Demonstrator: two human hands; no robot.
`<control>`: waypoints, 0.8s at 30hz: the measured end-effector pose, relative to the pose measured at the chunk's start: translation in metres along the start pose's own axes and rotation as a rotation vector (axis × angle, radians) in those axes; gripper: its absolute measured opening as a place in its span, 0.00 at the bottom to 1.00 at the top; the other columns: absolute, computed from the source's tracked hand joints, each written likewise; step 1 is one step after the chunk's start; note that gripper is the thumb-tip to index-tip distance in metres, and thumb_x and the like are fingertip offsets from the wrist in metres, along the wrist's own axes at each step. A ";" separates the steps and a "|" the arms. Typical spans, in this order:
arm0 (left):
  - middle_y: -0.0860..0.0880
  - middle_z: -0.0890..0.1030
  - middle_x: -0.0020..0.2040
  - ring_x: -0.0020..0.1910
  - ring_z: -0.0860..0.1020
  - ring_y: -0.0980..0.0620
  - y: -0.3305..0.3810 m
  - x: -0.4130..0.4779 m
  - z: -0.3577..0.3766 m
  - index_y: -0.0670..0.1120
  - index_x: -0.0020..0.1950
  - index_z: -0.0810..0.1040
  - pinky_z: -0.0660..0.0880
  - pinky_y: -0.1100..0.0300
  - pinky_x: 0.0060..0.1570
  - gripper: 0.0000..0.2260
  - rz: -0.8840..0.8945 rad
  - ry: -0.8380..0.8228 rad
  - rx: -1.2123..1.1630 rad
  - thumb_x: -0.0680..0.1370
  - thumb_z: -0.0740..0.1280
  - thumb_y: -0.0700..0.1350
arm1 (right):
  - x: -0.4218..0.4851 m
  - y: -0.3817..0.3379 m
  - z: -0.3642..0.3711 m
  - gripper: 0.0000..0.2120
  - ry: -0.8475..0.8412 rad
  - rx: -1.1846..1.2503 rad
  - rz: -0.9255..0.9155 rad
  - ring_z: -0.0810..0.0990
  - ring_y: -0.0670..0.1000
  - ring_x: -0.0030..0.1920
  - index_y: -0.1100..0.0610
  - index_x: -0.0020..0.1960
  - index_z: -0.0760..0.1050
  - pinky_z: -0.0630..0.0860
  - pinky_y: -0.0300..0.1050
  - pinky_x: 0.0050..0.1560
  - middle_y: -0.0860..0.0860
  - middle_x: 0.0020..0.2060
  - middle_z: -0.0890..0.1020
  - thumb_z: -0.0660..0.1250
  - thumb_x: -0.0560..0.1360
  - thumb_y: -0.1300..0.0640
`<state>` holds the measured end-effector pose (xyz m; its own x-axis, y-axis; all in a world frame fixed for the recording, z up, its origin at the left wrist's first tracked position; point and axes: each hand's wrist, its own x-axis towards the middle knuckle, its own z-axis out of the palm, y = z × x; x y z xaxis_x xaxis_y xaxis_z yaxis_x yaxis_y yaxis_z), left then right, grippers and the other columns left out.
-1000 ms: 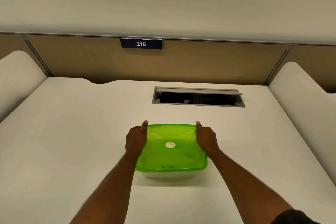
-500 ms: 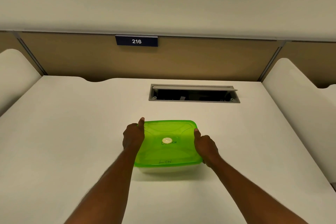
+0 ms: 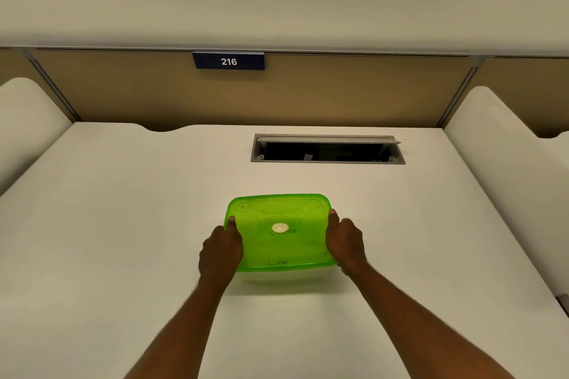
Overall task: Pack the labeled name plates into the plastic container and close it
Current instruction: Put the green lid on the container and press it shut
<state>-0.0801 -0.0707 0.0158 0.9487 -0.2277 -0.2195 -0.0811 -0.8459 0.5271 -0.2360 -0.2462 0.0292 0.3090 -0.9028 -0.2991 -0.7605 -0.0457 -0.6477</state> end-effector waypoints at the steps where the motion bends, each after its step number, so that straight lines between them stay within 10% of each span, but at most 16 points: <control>1: 0.34 0.78 0.57 0.57 0.75 0.35 0.000 -0.001 0.001 0.38 0.56 0.74 0.71 0.47 0.55 0.28 0.001 0.006 -0.027 0.80 0.47 0.61 | -0.001 -0.001 -0.001 0.30 -0.007 0.012 -0.008 0.76 0.65 0.60 0.67 0.59 0.73 0.73 0.55 0.59 0.66 0.58 0.78 0.49 0.81 0.41; 8: 0.37 0.77 0.59 0.59 0.75 0.36 0.009 -0.001 0.002 0.41 0.59 0.74 0.71 0.47 0.55 0.28 -0.066 0.002 -0.084 0.80 0.46 0.61 | -0.014 0.005 -0.002 0.32 -0.132 0.131 0.155 0.76 0.60 0.49 0.61 0.65 0.68 0.81 0.52 0.31 0.60 0.58 0.76 0.48 0.78 0.36; 14: 0.37 0.77 0.60 0.59 0.75 0.37 0.010 0.000 0.003 0.41 0.60 0.74 0.70 0.48 0.55 0.29 -0.070 -0.006 -0.064 0.80 0.45 0.61 | -0.020 0.009 0.004 0.25 0.029 0.075 -0.025 0.78 0.66 0.55 0.63 0.54 0.75 0.76 0.57 0.56 0.64 0.54 0.80 0.48 0.82 0.44; 24: 0.38 0.77 0.61 0.60 0.74 0.37 0.012 -0.002 0.002 0.42 0.61 0.73 0.70 0.47 0.56 0.29 -0.072 -0.018 -0.065 0.80 0.44 0.61 | -0.017 0.012 0.004 0.25 0.077 0.048 -0.089 0.78 0.65 0.55 0.65 0.50 0.78 0.74 0.53 0.54 0.65 0.51 0.81 0.50 0.82 0.47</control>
<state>-0.0832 -0.0816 0.0207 0.9457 -0.1767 -0.2727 0.0073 -0.8275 0.5614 -0.2479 -0.2295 0.0237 0.3278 -0.9265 -0.1850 -0.7032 -0.1085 -0.7026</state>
